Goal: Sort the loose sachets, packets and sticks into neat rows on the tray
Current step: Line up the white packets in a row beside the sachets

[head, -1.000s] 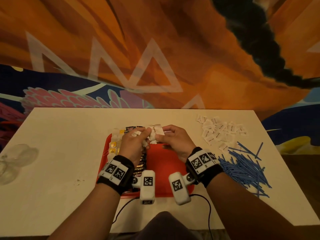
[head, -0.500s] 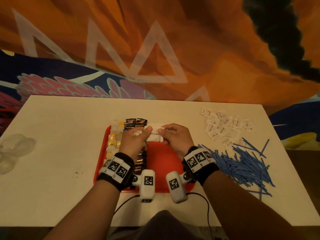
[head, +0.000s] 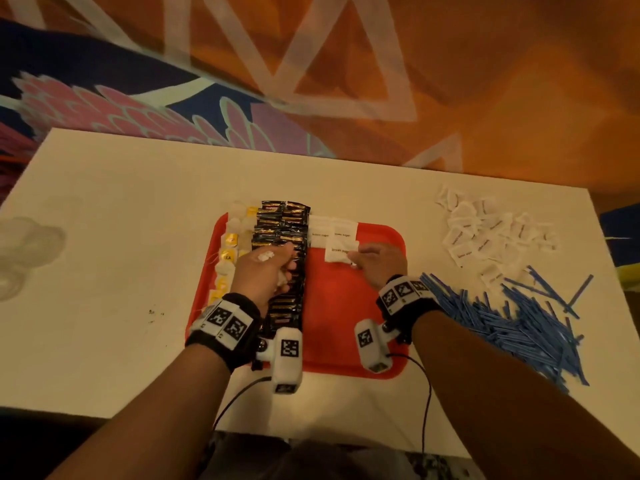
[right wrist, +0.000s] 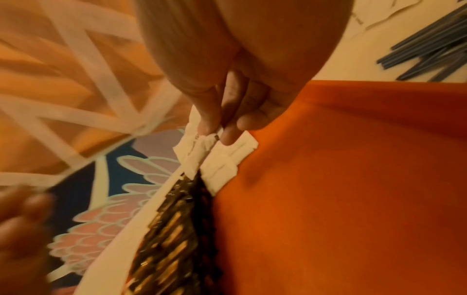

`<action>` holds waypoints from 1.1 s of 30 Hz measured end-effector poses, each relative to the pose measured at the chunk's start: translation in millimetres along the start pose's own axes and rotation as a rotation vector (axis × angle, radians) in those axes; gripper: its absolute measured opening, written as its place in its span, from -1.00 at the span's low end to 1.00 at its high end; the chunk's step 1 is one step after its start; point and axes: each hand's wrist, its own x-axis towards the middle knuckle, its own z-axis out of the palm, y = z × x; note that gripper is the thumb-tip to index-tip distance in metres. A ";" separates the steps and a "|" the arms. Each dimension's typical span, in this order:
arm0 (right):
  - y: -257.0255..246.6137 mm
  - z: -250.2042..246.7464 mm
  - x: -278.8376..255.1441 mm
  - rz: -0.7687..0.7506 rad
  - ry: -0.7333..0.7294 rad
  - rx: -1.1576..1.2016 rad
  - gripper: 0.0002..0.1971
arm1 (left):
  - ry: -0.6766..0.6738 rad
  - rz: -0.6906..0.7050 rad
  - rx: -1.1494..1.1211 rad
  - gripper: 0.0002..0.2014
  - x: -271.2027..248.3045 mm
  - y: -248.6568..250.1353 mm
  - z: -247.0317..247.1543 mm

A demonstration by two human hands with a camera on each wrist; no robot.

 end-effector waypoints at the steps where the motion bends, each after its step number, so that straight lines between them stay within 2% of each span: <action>1: 1.6 1.2 9.2 0.018 -0.007 -0.039 -0.72 | 0.002 -0.004 0.002 -0.82 2.8 -2.3 -4.0; 4: 4.3 7.5 35.4 0.084 -0.011 -0.071 -0.69 | 0.012 -0.012 0.013 -0.77 7.3 -7.5 -14.5; 11: 4.7 24.5 71.3 0.113 0.011 -0.088 -0.70 | 0.027 -0.018 0.003 -0.82 12.9 -17.2 -38.5; 15: 8.0 32.9 78.4 0.129 0.083 -0.163 -0.84 | 0.024 -0.019 -0.017 -0.82 14.0 -16.9 -39.7; 17: 9.2 35.6 79.2 0.125 0.110 -0.191 -0.82 | 0.024 -0.023 -0.016 -0.83 14.7 -17.6 -38.0; 20: 12.2 36.5 75.4 0.025 0.150 -0.223 -0.83 | 0.011 -0.038 -0.008 -0.82 15.6 -20.1 -35.6; 23: 15.6 41.3 68.2 -0.252 0.053 -0.406 -0.89 | -0.003 -0.044 -0.001 -0.79 15.2 -22.2 -35.1; 24: 18.6 44.6 68.8 -0.314 0.014 -0.459 -0.85 | -0.003 -0.044 0.002 -0.78 14.9 -23.0 -35.3; 28: 22.2 52.9 71.6 -0.281 -0.016 -0.446 -0.66 | -0.003 -0.049 -0.003 -0.80 11.4 -26.3 -38.0; 33: 16.8 44.4 60.0 -0.278 0.008 -0.382 -0.61 | -0.017 -0.062 -0.021 -0.71 5.6 -24.2 -40.0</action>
